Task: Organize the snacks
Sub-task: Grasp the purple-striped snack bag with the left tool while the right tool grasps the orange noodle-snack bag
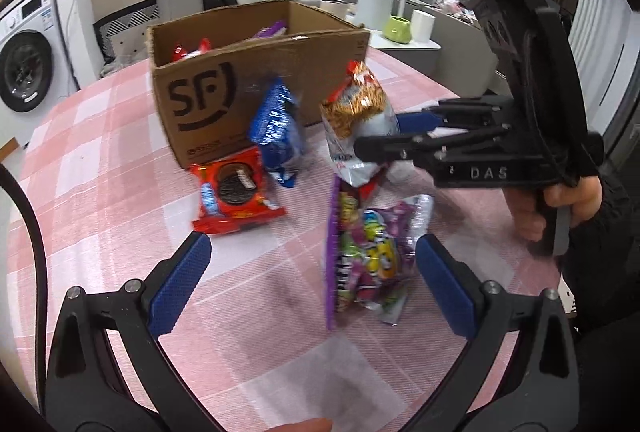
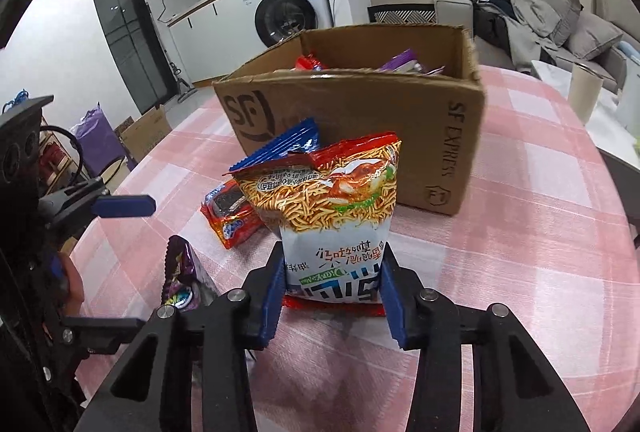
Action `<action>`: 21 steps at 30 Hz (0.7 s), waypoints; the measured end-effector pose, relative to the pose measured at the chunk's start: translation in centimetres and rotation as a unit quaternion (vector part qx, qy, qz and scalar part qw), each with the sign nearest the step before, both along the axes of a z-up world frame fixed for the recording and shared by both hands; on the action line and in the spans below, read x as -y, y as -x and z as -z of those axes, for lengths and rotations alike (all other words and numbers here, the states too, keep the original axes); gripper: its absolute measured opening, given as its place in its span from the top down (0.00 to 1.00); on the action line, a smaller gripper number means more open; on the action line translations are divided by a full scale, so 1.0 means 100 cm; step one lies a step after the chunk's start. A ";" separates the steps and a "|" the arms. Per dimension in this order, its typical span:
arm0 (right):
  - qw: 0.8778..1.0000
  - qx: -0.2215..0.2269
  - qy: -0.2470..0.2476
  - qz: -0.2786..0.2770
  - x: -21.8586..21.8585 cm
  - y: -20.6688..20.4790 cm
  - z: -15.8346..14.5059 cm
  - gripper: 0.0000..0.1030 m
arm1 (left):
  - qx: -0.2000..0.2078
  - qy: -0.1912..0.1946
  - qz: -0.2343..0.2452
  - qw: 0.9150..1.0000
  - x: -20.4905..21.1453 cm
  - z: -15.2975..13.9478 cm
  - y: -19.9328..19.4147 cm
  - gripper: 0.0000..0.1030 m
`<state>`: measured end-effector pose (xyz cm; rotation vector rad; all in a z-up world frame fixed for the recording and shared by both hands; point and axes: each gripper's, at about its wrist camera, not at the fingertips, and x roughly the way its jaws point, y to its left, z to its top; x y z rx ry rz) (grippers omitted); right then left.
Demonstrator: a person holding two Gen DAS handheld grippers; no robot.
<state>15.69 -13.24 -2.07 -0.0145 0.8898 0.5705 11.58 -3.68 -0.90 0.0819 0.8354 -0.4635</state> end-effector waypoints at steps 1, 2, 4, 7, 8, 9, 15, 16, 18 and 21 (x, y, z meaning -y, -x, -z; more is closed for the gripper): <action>1.000 0.002 -0.001 0.002 0.004 0.000 -0.002 0.58 | -0.003 -0.002 0.005 1.000 0.004 0.002 0.000 0.01; 1.000 0.003 -0.002 0.004 0.007 0.001 -0.003 0.58 | -0.005 -0.005 0.007 1.000 0.007 0.005 0.000 0.01; 1.000 0.005 -0.004 0.009 0.012 0.000 -0.007 0.58 | -0.014 -0.010 0.018 1.000 0.015 0.011 0.000 0.01; 1.000 0.005 -0.007 0.013 0.018 0.000 -0.009 0.58 | -0.024 -0.009 0.031 0.999 0.023 0.018 0.000 0.07; 1.000 0.004 -0.007 0.014 0.019 0.000 -0.009 0.58 | -0.026 -0.008 0.032 0.999 0.024 0.019 0.000 0.11; 1.000 0.004 -0.007 0.013 0.019 0.000 -0.009 0.58 | -0.030 -0.008 0.033 0.999 0.025 0.020 0.000 0.14; 1.000 0.003 -0.006 0.010 0.018 0.002 -0.010 0.58 | -0.046 0.010 0.036 0.998 0.023 0.028 -0.002 0.46; 1.000 0.003 -0.006 0.010 0.017 0.002 -0.009 0.58 | -0.050 0.023 0.044 0.998 0.022 0.028 -0.002 0.51; 1.000 0.003 -0.007 0.010 0.017 0.003 -0.009 0.58 | -0.050 0.029 0.045 0.997 0.021 0.028 -0.003 0.56; 1.000 0.005 -0.008 0.009 0.017 0.004 -0.011 0.58 | -0.044 0.032 0.043 0.998 0.019 0.026 -0.002 0.57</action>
